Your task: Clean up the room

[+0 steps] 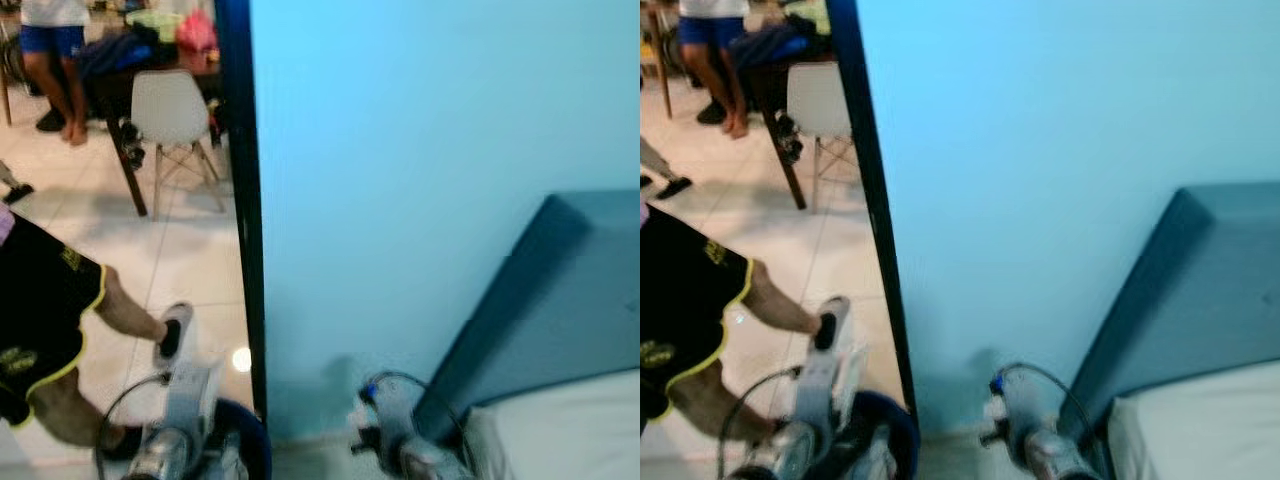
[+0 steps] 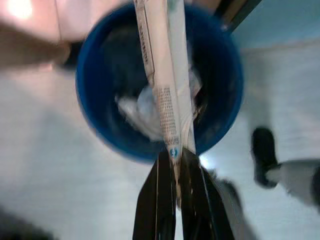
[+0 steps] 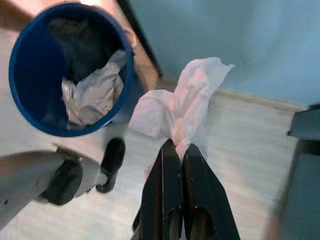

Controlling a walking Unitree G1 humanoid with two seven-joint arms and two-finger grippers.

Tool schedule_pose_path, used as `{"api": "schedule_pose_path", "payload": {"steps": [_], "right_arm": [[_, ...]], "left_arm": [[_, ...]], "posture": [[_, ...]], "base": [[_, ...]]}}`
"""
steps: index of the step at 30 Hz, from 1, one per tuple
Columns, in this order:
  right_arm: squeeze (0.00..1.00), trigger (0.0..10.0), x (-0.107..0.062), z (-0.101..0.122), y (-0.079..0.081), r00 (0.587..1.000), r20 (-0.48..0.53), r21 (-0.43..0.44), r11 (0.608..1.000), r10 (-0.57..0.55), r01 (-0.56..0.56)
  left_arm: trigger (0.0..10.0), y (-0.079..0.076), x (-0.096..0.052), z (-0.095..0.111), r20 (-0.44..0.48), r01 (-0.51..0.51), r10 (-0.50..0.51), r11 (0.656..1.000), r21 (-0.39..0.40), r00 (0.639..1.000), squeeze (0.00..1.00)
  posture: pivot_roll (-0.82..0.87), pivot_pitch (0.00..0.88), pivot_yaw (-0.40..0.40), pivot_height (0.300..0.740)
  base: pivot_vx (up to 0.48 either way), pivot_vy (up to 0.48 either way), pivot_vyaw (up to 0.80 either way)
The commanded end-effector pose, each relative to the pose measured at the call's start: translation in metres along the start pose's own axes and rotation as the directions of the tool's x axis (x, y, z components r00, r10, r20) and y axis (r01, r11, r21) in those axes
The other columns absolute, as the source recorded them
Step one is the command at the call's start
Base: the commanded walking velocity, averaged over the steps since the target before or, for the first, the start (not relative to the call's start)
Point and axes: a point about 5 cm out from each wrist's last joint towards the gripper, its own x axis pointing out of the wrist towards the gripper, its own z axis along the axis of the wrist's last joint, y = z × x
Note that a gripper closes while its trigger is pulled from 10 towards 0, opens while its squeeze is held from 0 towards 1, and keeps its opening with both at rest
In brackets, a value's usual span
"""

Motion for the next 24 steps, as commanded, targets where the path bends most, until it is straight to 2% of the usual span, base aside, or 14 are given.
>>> {"api": "schedule_pose_path", "payload": {"steps": [1, 3, 6, 8, 11, 14, 16, 21, 22, 24], "right_arm": [[0.00, 10.0, -0.002, -0.008, -0.003, 1.000, -0.028, 0.008, 1.000, -0.011, 0.011], [0.00, 10.0, -0.002, -0.009, -0.003, 0.999, -0.035, -0.001, 1.000, -0.007, 0.007], [0.00, 10.0, -0.002, -0.010, -0.001, 0.999, -0.041, -0.017, 1.000, 0.009, -0.010], [0.00, 10.0, -0.002, -0.010, -0.001, 0.999, -0.042, -0.018, 1.000, 0.012, -0.013], [0.00, 10.0, -0.002, -0.009, -0.001, 0.999, -0.038, -0.011, 1.000, 0.012, -0.013], [0.00, 10.0, -0.002, -0.010, 0.000, 0.999, -0.034, -0.001, 1.000, 0.009, -0.009], [0.00, 10.0, -0.002, -0.010, -0.001, 0.999, -0.034, 0.002, 1.000, 0.007, -0.007], [0.00, 10.0, -0.002, -0.010, -0.001, 0.999, -0.033, 0.001, 1.000, 0.006, -0.006], [0.00, 10.0, -0.002, -0.010, -0.001, 0.999, -0.033, 0.000, 1.000, 0.006, -0.006], [0.00, 10.0, -0.002, -0.010, -0.001, 0.999, -0.033, -0.001, 1.000, 0.006, -0.006]], "left_arm": [[10.0, 0.001, -0.001, -0.011, -0.055, -0.014, 0.015, 1.000, 0.018, 0.998, 0.00], [10.0, 0.001, -0.001, -0.019, -0.091, -0.018, 0.019, 1.000, 0.012, 0.996, 0.00], [10.0, -0.006, -0.004, -0.040, -0.190, 0.019, -0.023, 1.000, -0.023, 0.981, 0.00], [10.0, -0.008, -0.004, -0.042, -0.202, 0.026, -0.031, 0.999, -0.025, 0.979, 0.00], [10.0, -0.009, -0.004, -0.041, -0.190, 0.032, -0.038, 0.999, -0.033, 0.981, 0.00], [10.0, -0.016, -0.002, -0.026, -0.112, 0.063, -0.069, 0.996, -0.057, 0.991, 0.00], [10.0, -0.015, -0.001, -0.018, -0.089, 0.047, -0.051, 0.998, -0.043, 0.995, 0.00], [10.0, -0.013, 0.000, -0.013, -0.076, 0.033, -0.036, 0.999, -0.038, 0.996, 0.02], [10.0, -0.013, 0.000, -0.009, -0.069, 0.033, -0.036, 0.999, -0.034, 0.997, 1.00], [10.0, -0.010, 0.000, -0.012, -0.070, 0.029, -0.031, 0.999, -0.029, 0.997, 1.00]], "posture": [[-0.08, 0.038, -0.045, 0.740], [-0.08, 0.039, -0.048, 0.740], [-0.07, 0.041, -0.050, 0.740], [-0.07, 0.042, -0.050, 0.740], [-0.08, 0.042, -0.051, 0.740], [-0.08, 0.046, -0.050, 0.740], [-0.09, 0.049, -0.050, 0.740], [-0.09, 0.051, -0.050, 0.740], [-0.09, 0.054, -0.050, 0.740], [-0.09, 0.056, -0.049, 0.740]], "base": [[0.000, 0.000, 0.00], [0.000, 0.000, 0.00], [0.000, 0.000, 0.80], [0.000, 0.000, 0.80], [0.000, 0.000, 0.27], [0.000, 0.000, 0.00], [0.000, 0.000, 0.00], [0.000, 0.000, 0.00], [0.000, 0.000, 0.00], [0.000, 0.000, 0.00]]}}
